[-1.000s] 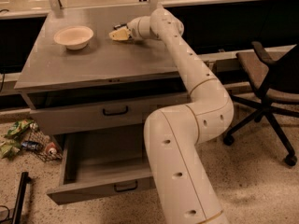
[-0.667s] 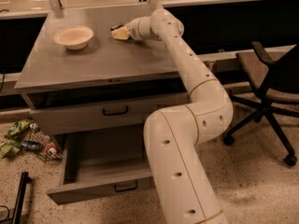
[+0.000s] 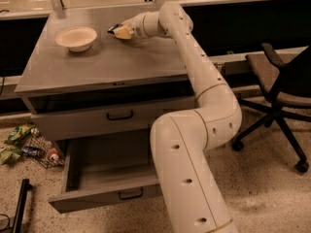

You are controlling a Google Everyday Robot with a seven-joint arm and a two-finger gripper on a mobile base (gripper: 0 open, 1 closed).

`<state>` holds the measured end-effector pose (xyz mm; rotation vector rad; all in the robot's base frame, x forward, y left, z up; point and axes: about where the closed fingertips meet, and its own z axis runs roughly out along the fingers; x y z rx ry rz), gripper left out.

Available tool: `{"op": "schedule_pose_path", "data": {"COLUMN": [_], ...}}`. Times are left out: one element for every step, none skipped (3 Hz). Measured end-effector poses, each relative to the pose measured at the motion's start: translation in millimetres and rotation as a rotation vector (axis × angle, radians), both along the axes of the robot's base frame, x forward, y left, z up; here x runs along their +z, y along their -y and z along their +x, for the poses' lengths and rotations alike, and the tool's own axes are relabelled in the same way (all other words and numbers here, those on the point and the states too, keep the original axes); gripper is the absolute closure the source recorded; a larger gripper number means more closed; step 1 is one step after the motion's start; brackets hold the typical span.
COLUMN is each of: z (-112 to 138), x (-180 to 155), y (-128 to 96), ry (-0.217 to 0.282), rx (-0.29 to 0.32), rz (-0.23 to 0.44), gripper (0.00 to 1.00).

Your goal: Place rxbar blueberry into middle drawer

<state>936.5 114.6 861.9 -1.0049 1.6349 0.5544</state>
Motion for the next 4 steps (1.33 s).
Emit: {"op": "schedule_pose_path", "data": {"z": [-39,-67,-85,-88], "x": [10,8,7,5], "y": [7,15,17,14], "ry": [0.001,-0.041,-0.042,-0.046], "rx": [0.144,0.233,0.304,0.319], "rz": [-0.043,-0.065,-0.047,-0.045], "gripper": [1.0,1.0,1.0,1.0]}}
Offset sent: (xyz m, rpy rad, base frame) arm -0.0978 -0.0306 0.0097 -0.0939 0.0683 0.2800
